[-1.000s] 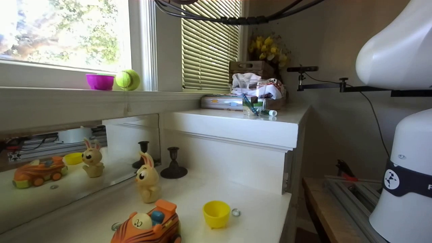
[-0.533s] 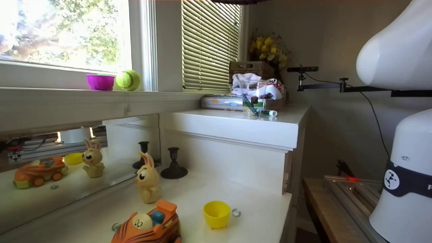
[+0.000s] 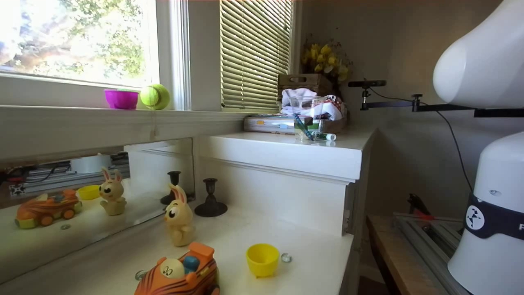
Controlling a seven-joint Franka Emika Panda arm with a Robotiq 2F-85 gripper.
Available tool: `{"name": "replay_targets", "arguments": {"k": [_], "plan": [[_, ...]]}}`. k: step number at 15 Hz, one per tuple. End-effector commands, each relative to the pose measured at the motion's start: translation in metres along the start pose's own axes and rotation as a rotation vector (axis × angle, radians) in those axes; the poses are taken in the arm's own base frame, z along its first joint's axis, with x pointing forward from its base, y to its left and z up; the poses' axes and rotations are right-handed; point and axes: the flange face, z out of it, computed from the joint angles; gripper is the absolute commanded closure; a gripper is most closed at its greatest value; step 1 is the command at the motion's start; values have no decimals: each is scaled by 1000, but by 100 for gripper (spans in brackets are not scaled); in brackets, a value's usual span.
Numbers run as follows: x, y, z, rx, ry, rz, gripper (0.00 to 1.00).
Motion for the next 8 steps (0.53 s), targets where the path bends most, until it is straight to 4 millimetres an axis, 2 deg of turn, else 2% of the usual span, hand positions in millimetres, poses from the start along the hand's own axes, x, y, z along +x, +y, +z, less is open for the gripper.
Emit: {"name": "replay_targets", "arguments": {"k": [1,8], "plan": [[-14,-7,6,-21,-48,-25,99],[-51,-28,10,16,-138,-56,99]]}}
